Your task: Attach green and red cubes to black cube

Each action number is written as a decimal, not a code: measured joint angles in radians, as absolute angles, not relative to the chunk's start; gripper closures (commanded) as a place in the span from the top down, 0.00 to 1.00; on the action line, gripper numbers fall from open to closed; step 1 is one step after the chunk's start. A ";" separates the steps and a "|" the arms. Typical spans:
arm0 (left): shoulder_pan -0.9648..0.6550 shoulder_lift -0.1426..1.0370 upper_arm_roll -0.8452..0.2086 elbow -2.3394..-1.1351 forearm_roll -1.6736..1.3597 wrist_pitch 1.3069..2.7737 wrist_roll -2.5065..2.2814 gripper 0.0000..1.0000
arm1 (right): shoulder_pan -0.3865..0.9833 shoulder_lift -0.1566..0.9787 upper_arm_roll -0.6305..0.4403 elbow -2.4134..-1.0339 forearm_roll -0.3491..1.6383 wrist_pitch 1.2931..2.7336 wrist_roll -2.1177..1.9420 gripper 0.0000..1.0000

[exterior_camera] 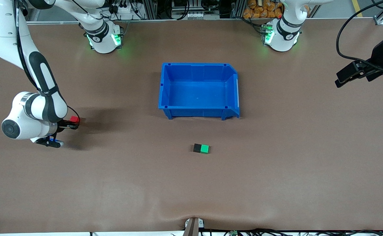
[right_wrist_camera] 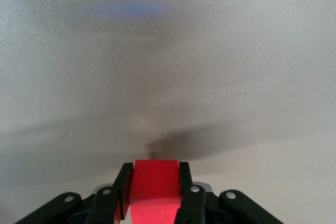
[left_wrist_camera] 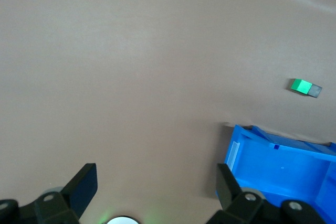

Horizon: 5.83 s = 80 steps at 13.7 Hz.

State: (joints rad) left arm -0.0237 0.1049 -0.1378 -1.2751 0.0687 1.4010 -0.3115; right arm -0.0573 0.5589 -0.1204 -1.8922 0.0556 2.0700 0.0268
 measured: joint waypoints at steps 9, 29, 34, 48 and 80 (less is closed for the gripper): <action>-0.052 -0.004 -0.061 -1.514 0.068 1.525 -0.252 1.00 | -0.019 0.559 -0.111 -1.870 0.110 2.069 0.198 0.00; -0.048 -0.054 -0.054 -1.566 0.068 1.522 -0.136 1.00 | 0.023 0.564 -0.110 -1.838 0.260 2.069 0.481 0.00; -0.048 -0.054 -0.054 -1.566 0.068 1.520 -0.136 1.00 | 0.039 0.571 -0.108 -1.821 0.316 2.069 0.539 0.00; -0.048 -0.054 -0.054 -1.566 0.068 1.520 -0.135 1.00 | 0.108 0.620 -0.105 -1.747 0.391 2.070 0.747 0.00; -0.048 -0.056 -0.051 -1.566 0.068 1.484 -0.135 1.00 | 0.271 0.688 -0.104 -1.627 0.579 2.080 1.067 0.00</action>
State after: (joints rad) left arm -0.0476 -0.0561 -0.0515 -1.5657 0.0679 1.4844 -0.1347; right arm 0.2714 0.6881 -0.1037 -1.6270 0.5790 2.0801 1.0666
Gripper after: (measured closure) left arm 0.000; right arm 0.604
